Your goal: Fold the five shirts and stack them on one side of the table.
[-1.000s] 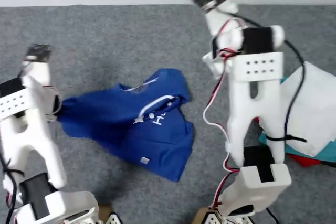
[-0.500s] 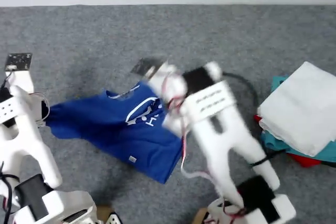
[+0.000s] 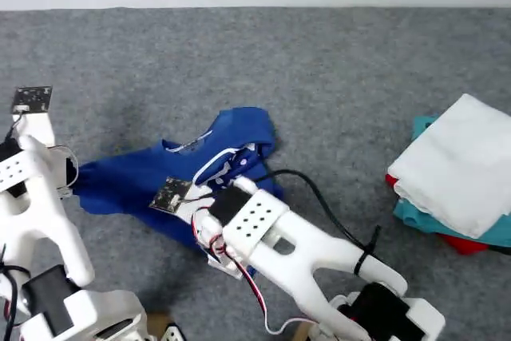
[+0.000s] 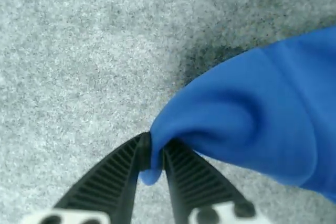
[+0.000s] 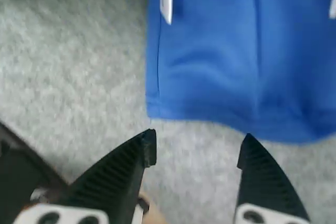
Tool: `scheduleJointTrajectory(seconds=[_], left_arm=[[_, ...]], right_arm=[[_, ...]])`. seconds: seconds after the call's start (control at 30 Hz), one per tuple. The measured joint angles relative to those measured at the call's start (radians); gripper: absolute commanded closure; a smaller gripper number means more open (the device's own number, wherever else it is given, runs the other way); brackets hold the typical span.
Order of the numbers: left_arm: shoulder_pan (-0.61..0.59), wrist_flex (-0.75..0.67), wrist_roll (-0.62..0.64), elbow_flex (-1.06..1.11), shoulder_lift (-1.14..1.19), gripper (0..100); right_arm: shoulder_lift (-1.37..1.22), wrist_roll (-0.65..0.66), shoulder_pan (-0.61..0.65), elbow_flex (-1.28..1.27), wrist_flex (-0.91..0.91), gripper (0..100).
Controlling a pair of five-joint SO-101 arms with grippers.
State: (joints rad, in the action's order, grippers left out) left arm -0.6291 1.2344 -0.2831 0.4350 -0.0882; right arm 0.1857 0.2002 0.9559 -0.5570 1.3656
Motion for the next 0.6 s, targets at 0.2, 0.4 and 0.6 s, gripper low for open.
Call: scheduleJointTrajectory(seconds=[0.2,0.4,0.6], left_arm=[[0.000,0.000,0.000,0.000,0.000,100],[0.000,0.000,0.000,0.000,0.000,100],[0.000,0.000,0.000,0.000,0.000,100]], right_arm=[[-0.075,0.000,0.003,-0.018,-0.069,73.8],[-0.267,0.000,0.003,-0.002,-0.075,73.8],[-0.402,-0.009,0.005,0.114,-0.061,73.9]])
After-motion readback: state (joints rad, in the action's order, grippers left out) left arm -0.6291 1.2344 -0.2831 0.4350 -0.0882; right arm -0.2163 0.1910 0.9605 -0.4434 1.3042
